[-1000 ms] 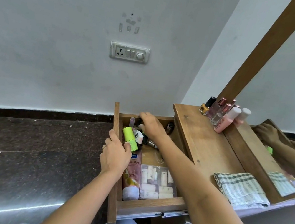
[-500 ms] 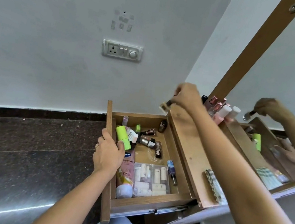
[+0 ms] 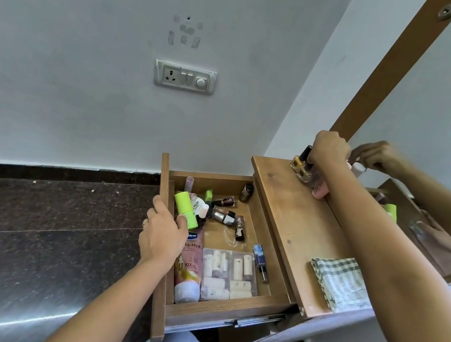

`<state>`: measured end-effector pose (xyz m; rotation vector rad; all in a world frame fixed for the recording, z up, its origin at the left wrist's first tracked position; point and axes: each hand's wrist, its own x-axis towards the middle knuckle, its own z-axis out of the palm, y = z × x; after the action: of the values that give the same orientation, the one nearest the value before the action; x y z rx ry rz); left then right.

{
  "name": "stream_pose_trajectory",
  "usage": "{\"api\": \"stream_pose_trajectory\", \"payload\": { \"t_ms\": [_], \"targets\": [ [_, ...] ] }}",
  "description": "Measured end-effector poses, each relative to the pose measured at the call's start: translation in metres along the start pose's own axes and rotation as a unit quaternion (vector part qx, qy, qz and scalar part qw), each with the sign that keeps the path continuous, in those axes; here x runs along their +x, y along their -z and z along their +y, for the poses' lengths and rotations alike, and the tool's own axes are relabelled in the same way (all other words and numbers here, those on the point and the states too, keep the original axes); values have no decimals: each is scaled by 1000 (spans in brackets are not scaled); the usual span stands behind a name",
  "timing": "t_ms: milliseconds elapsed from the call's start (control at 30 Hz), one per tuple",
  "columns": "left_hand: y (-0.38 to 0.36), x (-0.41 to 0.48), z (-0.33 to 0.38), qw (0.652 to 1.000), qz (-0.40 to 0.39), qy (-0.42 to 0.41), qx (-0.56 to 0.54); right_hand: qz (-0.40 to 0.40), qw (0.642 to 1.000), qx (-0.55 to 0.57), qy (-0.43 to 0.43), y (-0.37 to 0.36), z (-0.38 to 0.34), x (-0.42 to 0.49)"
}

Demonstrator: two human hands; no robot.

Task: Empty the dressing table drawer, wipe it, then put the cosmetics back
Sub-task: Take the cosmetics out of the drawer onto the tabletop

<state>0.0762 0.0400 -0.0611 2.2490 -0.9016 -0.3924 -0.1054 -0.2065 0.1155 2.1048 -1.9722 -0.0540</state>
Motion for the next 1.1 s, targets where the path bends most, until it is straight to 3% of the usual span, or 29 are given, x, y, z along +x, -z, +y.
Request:
{"api": "stream_pose_trajectory", "payload": {
  "t_ms": [433,533,600,667,767,933,1100],
  "targets": [
    [0,0,1,1000,1,0,-2,13,999,-27,-13,1,-3,-5],
    [1,-1,0,1000,1,2,-2,41,999,9,-8,10,-15,-21],
    [1,-1,0,1000,1,1,-4,58,993,88,55,5,-34,-39],
    [2,-1,1,1000,2,0,-3,-12,971,189,148,-15,-60,-65],
    [2,-1,2,1000,0,2,-1,-148,931,229,243,-62,-99,-95],
    [3,-2,2,1000,2,4,4,-200,921,249,224,-126,-132,-103],
    [1,0,1,1000,2,4,5,-198,907,348,132,-143,-141,-111]
  ]
}}
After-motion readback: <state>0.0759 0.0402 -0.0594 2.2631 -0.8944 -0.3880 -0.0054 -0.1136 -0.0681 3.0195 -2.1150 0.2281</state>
